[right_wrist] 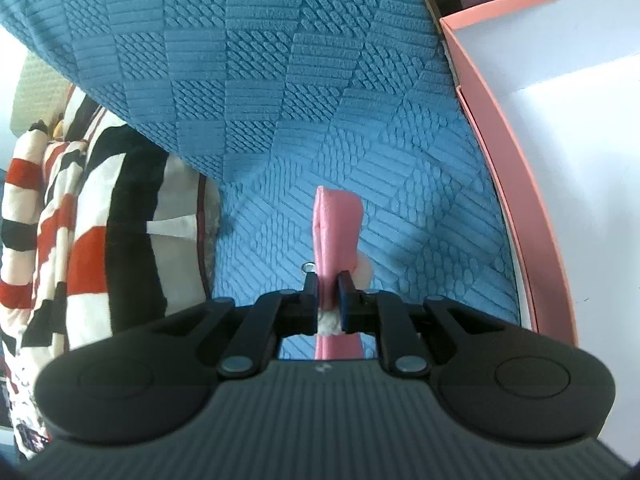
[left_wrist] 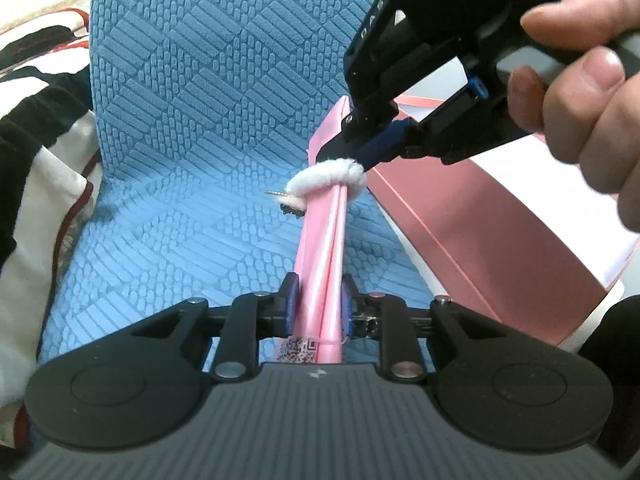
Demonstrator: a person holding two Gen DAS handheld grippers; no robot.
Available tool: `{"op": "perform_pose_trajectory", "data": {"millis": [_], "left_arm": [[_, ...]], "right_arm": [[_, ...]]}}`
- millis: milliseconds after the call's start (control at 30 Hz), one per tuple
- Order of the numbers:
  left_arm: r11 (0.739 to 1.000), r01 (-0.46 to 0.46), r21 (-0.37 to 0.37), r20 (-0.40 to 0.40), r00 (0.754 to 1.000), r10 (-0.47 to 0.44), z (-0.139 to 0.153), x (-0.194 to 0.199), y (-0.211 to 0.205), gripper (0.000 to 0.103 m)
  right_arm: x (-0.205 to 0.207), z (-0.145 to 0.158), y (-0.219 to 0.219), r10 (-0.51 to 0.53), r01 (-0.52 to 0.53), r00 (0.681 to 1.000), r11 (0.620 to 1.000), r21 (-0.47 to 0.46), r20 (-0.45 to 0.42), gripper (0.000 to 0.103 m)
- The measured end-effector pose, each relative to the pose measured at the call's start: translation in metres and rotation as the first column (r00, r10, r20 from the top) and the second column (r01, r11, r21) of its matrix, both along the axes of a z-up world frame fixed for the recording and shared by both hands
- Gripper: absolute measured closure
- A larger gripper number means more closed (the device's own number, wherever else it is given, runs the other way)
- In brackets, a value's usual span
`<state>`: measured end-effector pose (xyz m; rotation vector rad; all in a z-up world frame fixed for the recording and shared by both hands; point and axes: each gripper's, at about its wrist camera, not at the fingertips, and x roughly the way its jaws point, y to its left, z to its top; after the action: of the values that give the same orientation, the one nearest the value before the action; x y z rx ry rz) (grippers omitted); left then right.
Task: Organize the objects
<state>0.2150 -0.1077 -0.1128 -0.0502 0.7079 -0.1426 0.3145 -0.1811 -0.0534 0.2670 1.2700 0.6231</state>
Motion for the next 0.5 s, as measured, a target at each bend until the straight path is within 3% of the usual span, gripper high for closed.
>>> {"op": "perform_pose_trajectory", "data": {"millis": [167,500], "left_arm": [[1.0,-0.009,0.026,0.0,1.0,0.009,-0.001,-0.001,0.0,0.088],[1.0,-0.016,0.017,-0.017,1.0,0.016,-0.003,0.002,0.004,0.094]], "right_arm": [[-0.004,-0.003,0.0,-0.022,0.022,1.0,1.0,0.0,-0.017,0.089],[-0.023,-0.023,0.006,0.013,-0.012,0.996,1.0,0.014,-0.088,0.088]]}}
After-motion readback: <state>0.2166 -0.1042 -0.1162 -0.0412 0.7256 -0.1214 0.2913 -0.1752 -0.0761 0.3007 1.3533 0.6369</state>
